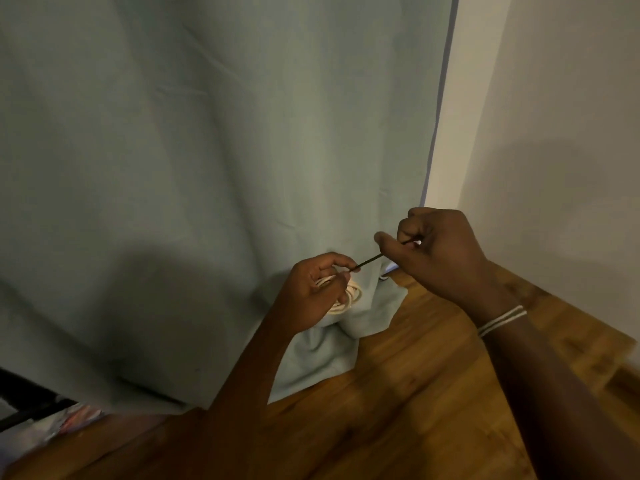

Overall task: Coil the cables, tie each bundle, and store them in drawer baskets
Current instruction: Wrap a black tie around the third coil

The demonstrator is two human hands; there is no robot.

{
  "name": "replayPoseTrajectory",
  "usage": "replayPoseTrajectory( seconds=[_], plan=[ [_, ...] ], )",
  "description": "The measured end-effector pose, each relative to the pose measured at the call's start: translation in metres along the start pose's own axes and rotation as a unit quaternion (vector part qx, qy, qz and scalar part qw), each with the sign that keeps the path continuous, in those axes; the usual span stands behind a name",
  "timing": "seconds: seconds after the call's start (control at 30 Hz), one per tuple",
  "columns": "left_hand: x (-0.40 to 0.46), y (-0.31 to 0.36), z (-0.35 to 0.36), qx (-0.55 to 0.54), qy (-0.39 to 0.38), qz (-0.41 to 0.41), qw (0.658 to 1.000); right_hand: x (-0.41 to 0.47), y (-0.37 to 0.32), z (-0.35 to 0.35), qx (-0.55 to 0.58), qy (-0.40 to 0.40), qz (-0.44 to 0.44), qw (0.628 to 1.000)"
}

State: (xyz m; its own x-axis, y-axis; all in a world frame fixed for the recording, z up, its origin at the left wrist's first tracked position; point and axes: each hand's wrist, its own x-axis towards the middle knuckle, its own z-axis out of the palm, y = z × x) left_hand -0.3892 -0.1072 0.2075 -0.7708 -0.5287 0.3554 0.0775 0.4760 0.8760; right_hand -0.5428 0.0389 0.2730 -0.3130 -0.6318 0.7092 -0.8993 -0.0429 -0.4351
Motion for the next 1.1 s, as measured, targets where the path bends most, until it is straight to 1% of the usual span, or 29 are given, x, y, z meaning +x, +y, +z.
replayPoseTrajectory(
  seconds=[0.07, 0.1, 0.17, 0.23, 0.33, 0.43, 0.5, 0.57, 0.67, 0.73, 0.77, 0.8, 0.87, 0.9, 0.93, 0.97, 1.0, 1.03, 1.07, 1.1],
  plan=[
    [0.001, -0.001, 0.003, -0.012, 0.030, -0.015, 0.999, -0.008, -0.005, 0.001, 0.010, -0.011, 0.004, 1.000],
    [0.002, 0.000, 0.005, -0.039, 0.050, -0.037, 0.997, -0.012, -0.008, 0.003, 0.006, -0.020, 0.005, 1.000],
    [0.004, 0.004, 0.005, -0.136, 0.081, -0.101, 0.982, -0.023, -0.012, 0.008, -0.010, -0.038, 0.006, 0.999],
    [0.009, 0.008, 0.001, -0.243, 0.089, -0.137, 0.956, -0.035, -0.015, 0.019, -0.016, -0.054, 0.010, 0.998],
    [0.013, 0.014, -0.002, -0.311, 0.083, -0.130, 0.938, -0.053, -0.018, 0.039, 0.015, -0.076, 0.039, 0.996],
    [0.011, 0.019, -0.003, -0.349, 0.063, -0.138, 0.925, -0.062, -0.024, 0.052, 0.038, -0.066, 0.075, 0.994],
    [0.009, 0.020, -0.002, -0.344, 0.082, -0.148, 0.924, -0.065, -0.026, 0.054, 0.049, -0.055, 0.090, 0.993],
    [0.008, 0.019, -0.001, -0.311, 0.102, -0.145, 0.934, -0.066, -0.024, 0.056, 0.073, -0.066, 0.104, 0.990],
    [0.005, 0.021, -0.001, -0.266, 0.092, -0.118, 0.952, -0.066, -0.023, 0.056, 0.091, -0.113, 0.130, 0.981],
    [0.001, 0.024, -0.003, -0.234, 0.081, -0.089, 0.965, -0.064, -0.025, 0.051, 0.101, -0.158, 0.151, 0.971],
    [-0.002, 0.026, -0.003, -0.214, 0.083, -0.076, 0.970, -0.062, -0.025, 0.047, 0.125, -0.193, 0.166, 0.959],
    [-0.003, 0.026, -0.004, -0.194, 0.091, -0.068, 0.975, -0.059, -0.026, 0.040, 0.165, -0.241, 0.188, 0.938],
    [-0.005, 0.027, -0.008, -0.161, 0.102, -0.054, 0.980, -0.050, -0.026, 0.019, 0.247, -0.361, 0.224, 0.871],
    [-0.007, 0.029, -0.010, -0.149, 0.101, -0.044, 0.983, -0.044, -0.025, 0.007, 0.260, -0.409, 0.217, 0.848],
    [-0.008, 0.031, -0.012, -0.138, 0.095, -0.033, 0.985, -0.038, -0.023, -0.006, 0.247, -0.432, 0.195, 0.845],
    [-0.011, 0.034, -0.015, -0.133, 0.085, -0.022, 0.987, -0.032, -0.020, -0.017, 0.222, -0.420, 0.170, 0.864],
    [-0.013, 0.037, -0.016, -0.132, 0.071, -0.013, 0.989, -0.026, -0.017, -0.025, 0.197, -0.368, 0.148, 0.897],
    [-0.016, 0.042, -0.018, -0.135, 0.056, -0.007, 0.989, -0.019, -0.013, -0.029, 0.192, -0.280, 0.140, 0.930],
    [-0.018, 0.045, -0.018, -0.134, 0.041, 0.000, 0.990, -0.014, -0.010, -0.027, 0.211, -0.176, 0.143, 0.951],
    [-0.019, 0.049, -0.018, -0.128, 0.025, 0.007, 0.991, -0.009, -0.007, -0.020, 0.235, -0.095, 0.153, 0.955]
  ],
)
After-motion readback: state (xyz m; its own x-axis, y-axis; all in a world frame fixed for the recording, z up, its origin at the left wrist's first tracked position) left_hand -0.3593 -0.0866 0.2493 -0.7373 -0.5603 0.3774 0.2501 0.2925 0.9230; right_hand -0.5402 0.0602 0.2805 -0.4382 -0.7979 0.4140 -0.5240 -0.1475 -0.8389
